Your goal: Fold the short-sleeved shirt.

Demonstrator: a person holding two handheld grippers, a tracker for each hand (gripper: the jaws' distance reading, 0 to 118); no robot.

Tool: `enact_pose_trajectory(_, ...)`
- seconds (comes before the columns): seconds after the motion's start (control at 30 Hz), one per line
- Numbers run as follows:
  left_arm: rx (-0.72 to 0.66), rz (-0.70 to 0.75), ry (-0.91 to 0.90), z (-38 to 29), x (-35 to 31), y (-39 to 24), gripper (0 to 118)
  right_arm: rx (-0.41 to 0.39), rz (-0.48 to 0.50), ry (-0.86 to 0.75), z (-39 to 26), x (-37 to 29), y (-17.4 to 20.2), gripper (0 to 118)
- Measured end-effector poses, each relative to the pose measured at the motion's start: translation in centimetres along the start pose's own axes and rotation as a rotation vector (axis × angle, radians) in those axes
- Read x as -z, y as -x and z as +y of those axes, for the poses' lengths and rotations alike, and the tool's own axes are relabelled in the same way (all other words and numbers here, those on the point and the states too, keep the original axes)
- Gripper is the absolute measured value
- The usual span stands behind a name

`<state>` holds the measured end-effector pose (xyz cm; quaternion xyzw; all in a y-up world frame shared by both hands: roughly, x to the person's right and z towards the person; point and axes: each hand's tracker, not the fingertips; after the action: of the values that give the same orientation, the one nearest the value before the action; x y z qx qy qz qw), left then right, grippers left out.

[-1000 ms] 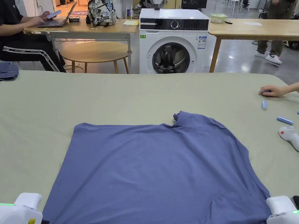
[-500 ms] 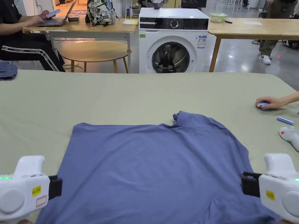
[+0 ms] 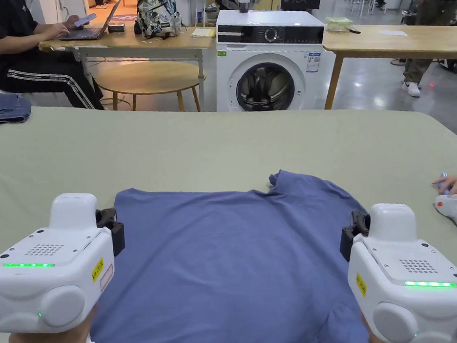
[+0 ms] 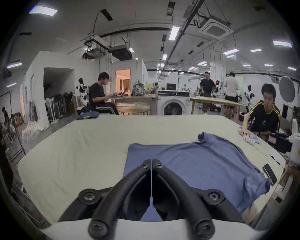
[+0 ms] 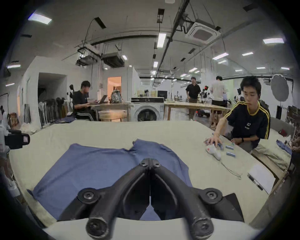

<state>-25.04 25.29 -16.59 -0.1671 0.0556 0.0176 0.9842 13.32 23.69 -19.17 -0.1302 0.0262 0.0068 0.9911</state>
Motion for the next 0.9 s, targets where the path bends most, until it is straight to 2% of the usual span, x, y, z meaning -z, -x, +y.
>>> enact_pose_trajectory(0.23, 0.018, 0.021, 0.014, -0.1, -0.9, 0.2, 0, 0.023, 0.013, -0.014, 0.0, 0.0, 0.3, 0)
enact_pose_trajectory(0.37, -0.041, 0.013, 0.170, -1.1, -1.0, 2.6, 0, 0.001, 0.030, 0.010, -0.5, 0.2, 0.7, 0)
enact_pose_trajectory(0.57, -0.089, -0.018, 0.478, -3.9, -0.1, 7.3, 0, -0.025, 0.044, 0.067, -1.7, 0.8, 1.2, 0)
enact_pose_trajectory(0.63, -0.098, -0.067, 0.618, -5.2, 0.7, 9.1, 0, -0.033, 0.047, 0.090, -2.3, 1.0, 1.3, 0)
enact_pose_trajectory(0.73, -0.106, -0.080, 0.710, -6.9, 1.2, 10.4, 1, -0.040, 0.050, 0.117, -2.9, 1.2, 1.5, 0)
enact_pose_trajectory(0.83, -0.114, -0.037, 0.724, -7.6, 0.4, 9.6, 36, -0.045, 0.052, 0.139, -3.5, 1.3, 1.7, 0)
enact_pose_trajectory(0.9, -0.143, -0.014, 0.748, -8.3, 0.3, 9.5, 55, -0.046, 0.054, 0.156, -3.6, 1.0, 1.7, 0)
